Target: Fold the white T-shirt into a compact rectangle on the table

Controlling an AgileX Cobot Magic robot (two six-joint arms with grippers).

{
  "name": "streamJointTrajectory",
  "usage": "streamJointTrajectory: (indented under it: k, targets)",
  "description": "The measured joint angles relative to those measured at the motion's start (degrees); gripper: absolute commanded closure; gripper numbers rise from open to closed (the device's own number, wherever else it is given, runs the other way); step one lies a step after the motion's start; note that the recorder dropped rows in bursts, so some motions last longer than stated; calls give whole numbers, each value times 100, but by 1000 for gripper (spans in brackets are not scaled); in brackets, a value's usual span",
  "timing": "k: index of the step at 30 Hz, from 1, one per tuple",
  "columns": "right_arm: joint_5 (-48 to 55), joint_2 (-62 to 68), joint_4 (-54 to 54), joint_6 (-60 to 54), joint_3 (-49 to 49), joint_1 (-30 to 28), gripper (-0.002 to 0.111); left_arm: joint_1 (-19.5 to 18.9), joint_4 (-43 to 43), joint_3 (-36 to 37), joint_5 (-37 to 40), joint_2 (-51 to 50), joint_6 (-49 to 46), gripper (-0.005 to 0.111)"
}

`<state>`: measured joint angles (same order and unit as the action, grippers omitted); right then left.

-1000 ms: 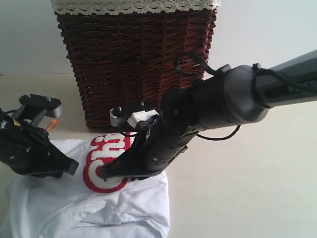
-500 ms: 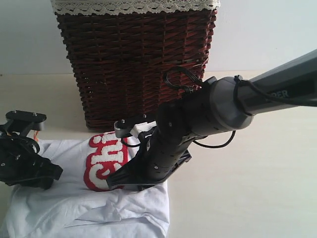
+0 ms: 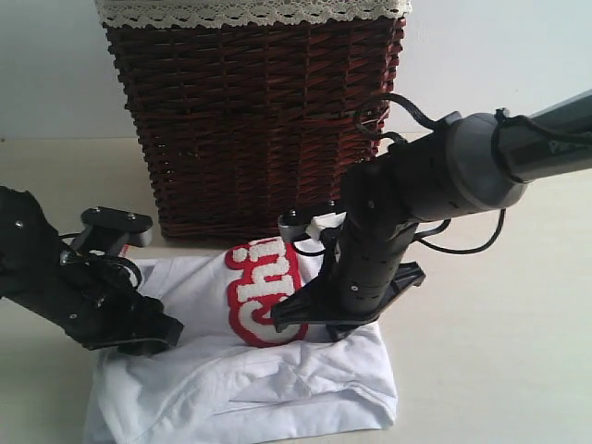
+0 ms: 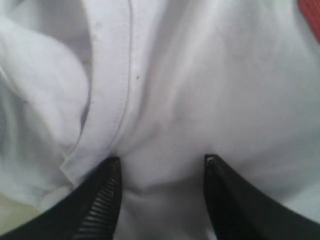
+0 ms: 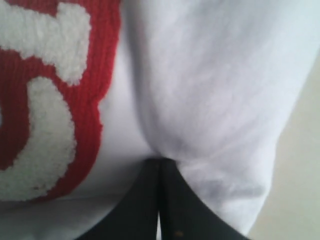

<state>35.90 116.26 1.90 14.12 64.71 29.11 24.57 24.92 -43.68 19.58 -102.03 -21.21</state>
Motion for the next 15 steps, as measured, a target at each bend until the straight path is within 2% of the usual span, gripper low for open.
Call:
streamJointTrajectory:
  k: [5,11,15]
  targets:
    - [0,-229,-190,63,-348,-113,108,307,75,0,-381,-12,-83,55]
    - [163,-465,-232,75,-507,-134,108,307,105,-133,-658,-47,-83,55]
    - [465,-669,-594,361,-635,-145,108,307,105,-399,-561,-15,-83,50]
